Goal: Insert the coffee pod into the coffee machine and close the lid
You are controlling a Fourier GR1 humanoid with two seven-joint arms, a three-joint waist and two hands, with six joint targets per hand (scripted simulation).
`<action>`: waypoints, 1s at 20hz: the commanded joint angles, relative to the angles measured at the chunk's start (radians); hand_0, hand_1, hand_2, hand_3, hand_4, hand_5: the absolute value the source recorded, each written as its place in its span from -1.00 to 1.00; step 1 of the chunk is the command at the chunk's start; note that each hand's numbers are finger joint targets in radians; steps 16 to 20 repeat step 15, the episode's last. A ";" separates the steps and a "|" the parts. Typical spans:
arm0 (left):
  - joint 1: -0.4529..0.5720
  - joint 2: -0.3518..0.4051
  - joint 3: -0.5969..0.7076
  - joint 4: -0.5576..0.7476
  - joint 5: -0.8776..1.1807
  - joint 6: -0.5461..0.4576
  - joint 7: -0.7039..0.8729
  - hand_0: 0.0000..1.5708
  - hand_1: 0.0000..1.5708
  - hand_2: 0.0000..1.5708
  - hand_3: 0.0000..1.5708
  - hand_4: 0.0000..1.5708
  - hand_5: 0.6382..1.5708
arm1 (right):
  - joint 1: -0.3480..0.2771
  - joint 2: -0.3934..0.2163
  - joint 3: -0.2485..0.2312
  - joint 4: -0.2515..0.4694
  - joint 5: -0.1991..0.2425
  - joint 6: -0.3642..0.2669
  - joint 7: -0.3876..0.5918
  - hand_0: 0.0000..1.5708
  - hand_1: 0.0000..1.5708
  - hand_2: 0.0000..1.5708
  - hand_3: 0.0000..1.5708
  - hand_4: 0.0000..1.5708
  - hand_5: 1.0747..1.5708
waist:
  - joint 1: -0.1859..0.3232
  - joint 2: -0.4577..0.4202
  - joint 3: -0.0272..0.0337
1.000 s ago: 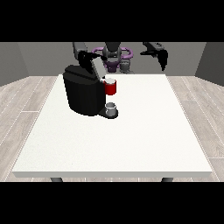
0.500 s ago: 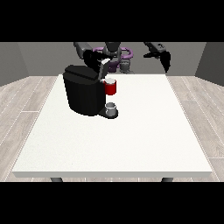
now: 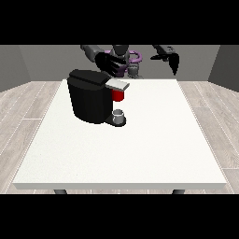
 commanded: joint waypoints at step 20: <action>0.113 -0.036 -0.001 0.043 -0.012 0.067 -0.016 -1.00 -1.00 -1.00 -1.00 -0.76 1.00 | 0.407 0.107 0.184 -0.172 -0.206 0.021 -0.139 -1.00 -1.00 -1.00 -1.00 -0.80 1.00 | -0.155 -0.204 0.0007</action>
